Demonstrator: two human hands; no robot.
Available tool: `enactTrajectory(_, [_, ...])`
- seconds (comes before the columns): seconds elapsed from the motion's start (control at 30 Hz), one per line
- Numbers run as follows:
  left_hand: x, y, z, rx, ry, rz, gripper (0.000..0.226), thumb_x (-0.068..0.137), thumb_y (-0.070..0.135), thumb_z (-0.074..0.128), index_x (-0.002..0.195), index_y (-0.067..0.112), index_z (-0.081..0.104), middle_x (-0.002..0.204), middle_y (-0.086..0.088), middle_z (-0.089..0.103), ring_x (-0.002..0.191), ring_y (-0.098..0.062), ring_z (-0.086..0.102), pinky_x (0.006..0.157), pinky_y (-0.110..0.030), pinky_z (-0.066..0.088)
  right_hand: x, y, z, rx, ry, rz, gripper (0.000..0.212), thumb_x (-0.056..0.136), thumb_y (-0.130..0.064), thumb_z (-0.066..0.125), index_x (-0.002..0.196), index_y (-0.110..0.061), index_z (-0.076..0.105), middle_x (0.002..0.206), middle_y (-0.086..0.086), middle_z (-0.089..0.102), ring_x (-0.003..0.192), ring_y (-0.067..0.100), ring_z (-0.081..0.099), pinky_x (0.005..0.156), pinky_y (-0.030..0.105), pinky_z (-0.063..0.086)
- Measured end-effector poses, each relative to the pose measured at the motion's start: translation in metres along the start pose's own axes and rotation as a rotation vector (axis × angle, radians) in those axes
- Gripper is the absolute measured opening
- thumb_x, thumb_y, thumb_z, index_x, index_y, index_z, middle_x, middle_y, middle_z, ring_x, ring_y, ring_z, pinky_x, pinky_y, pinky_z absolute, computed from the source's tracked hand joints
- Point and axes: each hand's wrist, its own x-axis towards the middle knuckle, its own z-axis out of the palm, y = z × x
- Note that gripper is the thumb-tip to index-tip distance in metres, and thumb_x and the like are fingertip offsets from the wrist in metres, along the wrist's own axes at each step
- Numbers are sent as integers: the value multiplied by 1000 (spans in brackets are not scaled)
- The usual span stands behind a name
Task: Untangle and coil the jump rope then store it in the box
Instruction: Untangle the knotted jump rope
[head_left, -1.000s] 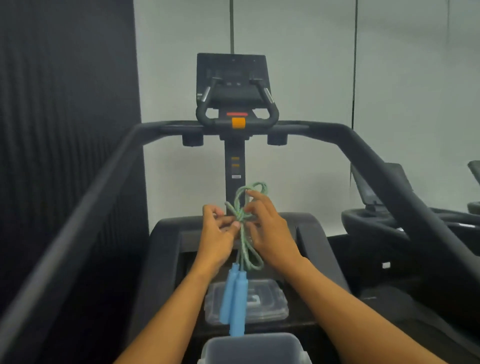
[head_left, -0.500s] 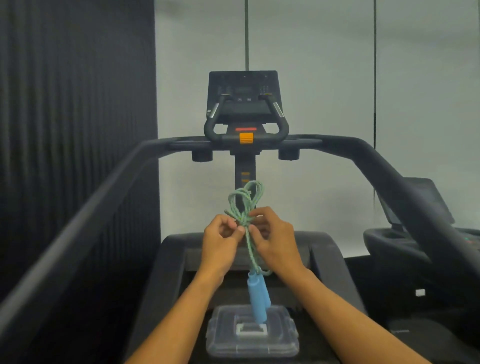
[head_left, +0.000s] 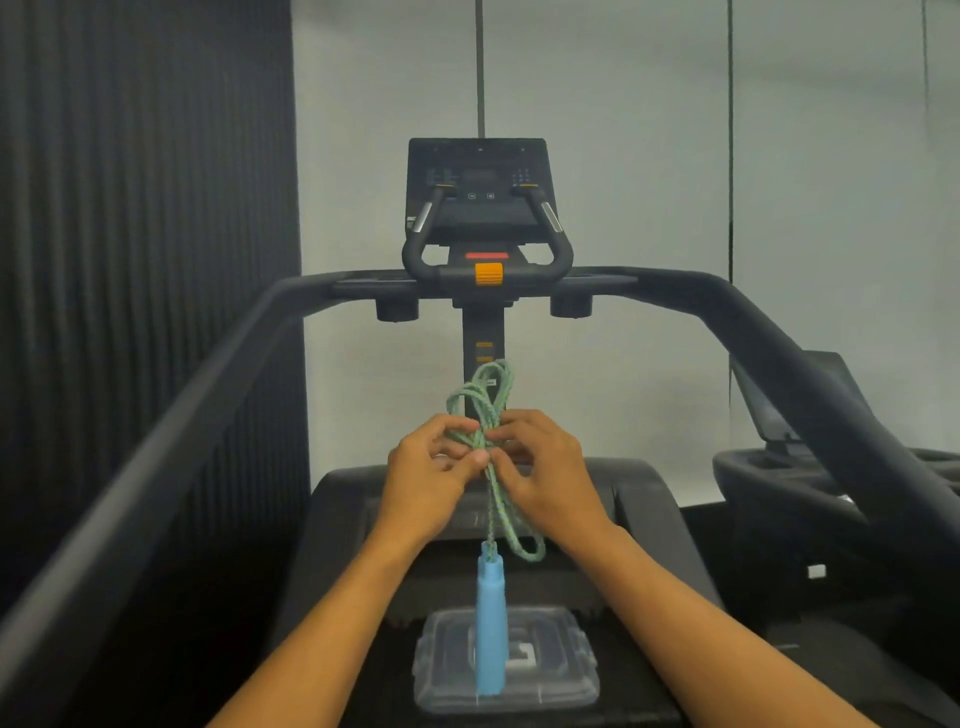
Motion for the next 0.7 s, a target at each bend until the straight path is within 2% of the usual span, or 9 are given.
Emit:
enactTrajectory(0.13, [-1, 1, 0, 123, 2, 21, 23, 87, 13, 77, 108, 20, 72, 81, -5, 75, 71, -14, 74, 68, -23, 59, 1, -6, -3, -84, -30, -12, 7, 91, -5, 65, 97, -4, 69, 112, 4, 54, 86, 16, 62, 80, 24, 55])
enactTrajectory(0.23, [-3, 6, 3, 139, 20, 37, 21, 88, 10, 73, 107, 19, 72, 80, -5, 75, 67, -11, 73, 62, -20, 57, 3, -10, -4, -122, -23, 1, 7, 92, 2, 59, 94, -2, 65, 107, 5, 50, 82, 13, 54, 75, 10, 44])
enactTrajectory(0.4, [-6, 16, 6, 119, 52, 71, 20, 88, 7, 70, 101, 22, 71, 78, -1, 72, 61, -5, 69, 57, -18, 54, 7, -17, -9, -104, 8, 84, 15, 90, 10, 54, 87, -3, 60, 94, 3, 49, 77, 16, 50, 68, 7, 38])
enactTrajectory(0.5, [-8, 20, 7, 100, 81, 94, 20, 88, 7, 70, 102, 21, 72, 79, -1, 72, 63, -5, 69, 62, -24, 59, 5, -20, -14, -74, 33, 101, 13, 92, 6, 55, 88, -5, 61, 91, 3, 54, 77, 18, 53, 67, 12, 38])
enactTrajectory(0.6, [-10, 22, 6, 98, 91, 92, 19, 89, 9, 70, 104, 21, 70, 80, 1, 72, 67, -7, 71, 63, -23, 58, 1, -20, -16, -44, 8, 56, 10, 94, -4, 61, 99, -11, 66, 97, 2, 60, 83, 16, 63, 74, 22, 49])
enactTrajectory(0.7, [-13, 25, 6, 78, 82, 106, 23, 90, 6, 69, 108, 19, 66, 82, 1, 72, 68, -5, 71, 64, -20, 56, 0, -24, -17, -34, 7, 55, 9, 94, -7, 63, 99, -12, 69, 98, 0, 59, 81, 14, 64, 74, 18, 50])
